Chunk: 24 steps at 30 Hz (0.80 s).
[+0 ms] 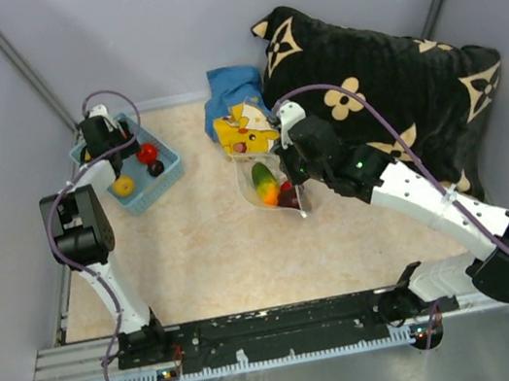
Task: Place the food in the zip-top bag and seal the zipper
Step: Pick up the fake fruit from the bin.
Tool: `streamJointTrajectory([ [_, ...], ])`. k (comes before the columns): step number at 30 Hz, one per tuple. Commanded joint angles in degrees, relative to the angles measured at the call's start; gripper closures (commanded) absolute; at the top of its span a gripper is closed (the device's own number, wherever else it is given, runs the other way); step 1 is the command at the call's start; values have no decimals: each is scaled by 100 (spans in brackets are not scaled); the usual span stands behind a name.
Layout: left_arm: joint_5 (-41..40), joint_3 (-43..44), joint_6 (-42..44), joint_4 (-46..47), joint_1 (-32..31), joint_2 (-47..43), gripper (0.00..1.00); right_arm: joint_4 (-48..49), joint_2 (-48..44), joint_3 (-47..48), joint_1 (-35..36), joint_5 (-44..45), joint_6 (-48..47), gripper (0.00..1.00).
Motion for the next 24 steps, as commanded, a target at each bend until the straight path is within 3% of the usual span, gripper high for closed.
streamJointTrajectory([
  [1, 298, -496, -391, 485, 4, -779, 42, 135, -19, 163, 47, 89, 5, 100],
  [15, 1020, -2377, -1966, 889, -6, -2619, 47, -20, 6, 330, 48, 143, 24, 100],
  [24, 1735, -3134, -2342, 682, -367, -4173, 49, -42, 15, 326, 47, 250, 47, 100],
])
